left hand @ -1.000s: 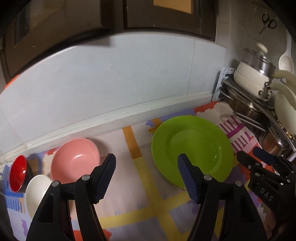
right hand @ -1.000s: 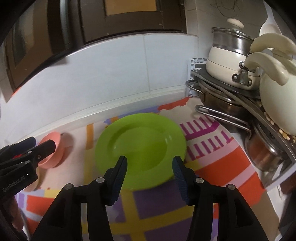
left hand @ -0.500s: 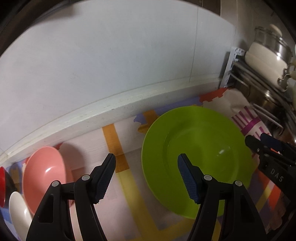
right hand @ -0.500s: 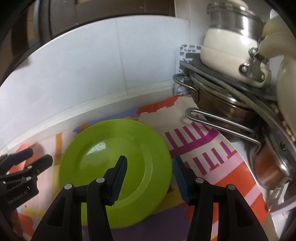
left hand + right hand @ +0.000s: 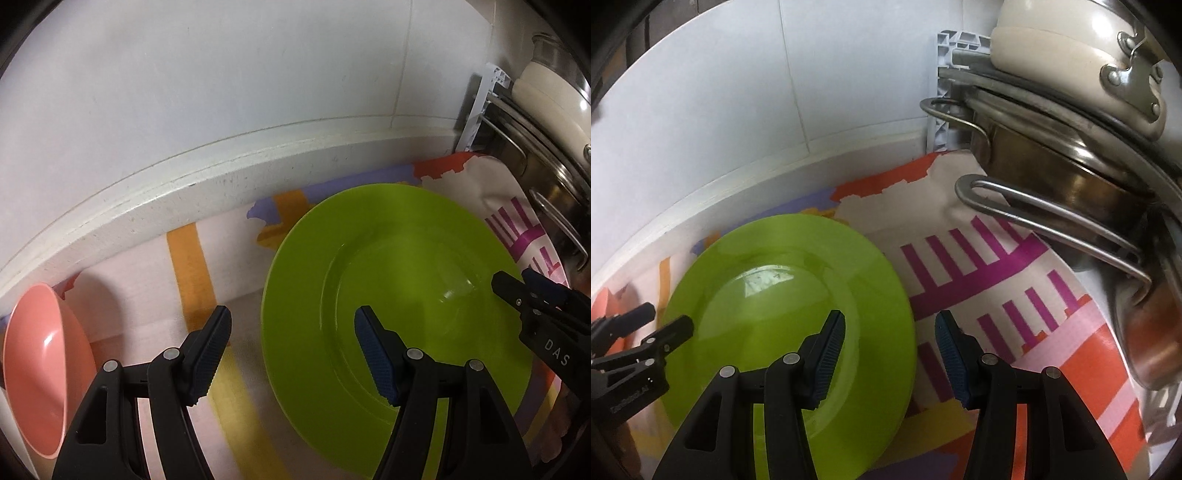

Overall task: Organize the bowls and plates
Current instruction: 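Move both grippers to the lime-green plate beside the pot rack, then close both grippers on the lime-green plate's rim and lift it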

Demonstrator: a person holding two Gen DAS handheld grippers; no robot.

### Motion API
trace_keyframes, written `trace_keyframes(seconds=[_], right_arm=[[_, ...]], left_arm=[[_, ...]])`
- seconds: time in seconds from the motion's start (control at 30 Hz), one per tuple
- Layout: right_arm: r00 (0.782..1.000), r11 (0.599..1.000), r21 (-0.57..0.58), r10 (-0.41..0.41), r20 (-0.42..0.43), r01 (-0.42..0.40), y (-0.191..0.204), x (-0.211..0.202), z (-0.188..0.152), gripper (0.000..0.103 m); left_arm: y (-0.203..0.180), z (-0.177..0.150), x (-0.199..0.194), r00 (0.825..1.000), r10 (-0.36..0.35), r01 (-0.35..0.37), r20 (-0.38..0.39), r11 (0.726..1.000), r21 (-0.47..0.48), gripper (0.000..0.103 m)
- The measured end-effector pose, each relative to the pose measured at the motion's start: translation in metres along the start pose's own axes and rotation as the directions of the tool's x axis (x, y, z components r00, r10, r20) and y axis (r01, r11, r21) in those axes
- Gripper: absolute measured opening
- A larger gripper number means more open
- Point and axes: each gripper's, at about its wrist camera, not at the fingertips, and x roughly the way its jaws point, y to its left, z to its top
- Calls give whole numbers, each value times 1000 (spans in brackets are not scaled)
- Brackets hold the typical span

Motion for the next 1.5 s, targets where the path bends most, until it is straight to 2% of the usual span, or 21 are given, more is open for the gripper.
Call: trace_keyframes(seconds=[0.17, 0.33, 0.4, 0.6, 0.77, 1.1, 1.5], right_arm=[[999, 1000, -15, 23, -29, -24, 5, 9, -3, 52], [999, 999, -21, 28, -33, -29, 7, 11, -2, 52], [999, 999, -26, 30, -34, -31, 8, 12, -2, 50], [999, 999, -31, 26, -35, -27, 8, 12, -1, 46], [1000, 999, -32, 12, -28, -13, 7, 12, -1, 42], [1000, 999, -37, 17, -23, -17, 10, -5, -12, 42], [1000, 999, -49, 20, 6, -20, 24, -60, -24, 42]], left_arm=[[3, 0, 8, 999, -36, 35, -17, 999, -14, 68], [5, 3, 8, 998, -57, 57, -23, 998, -13, 59], [6, 4, 8, 996, -85, 84, -25, 996, -17, 49], [10, 5, 7, 997, -78, 78, -18, 997, -29, 42], [9, 3, 4, 997, -72, 71, -11, 997, -14, 41], [9, -10, -14, 998, -58, 58, 24, 998, 9, 41], [23, -33, -67, 997, -49, 51, 56, 998, -29, 41]])
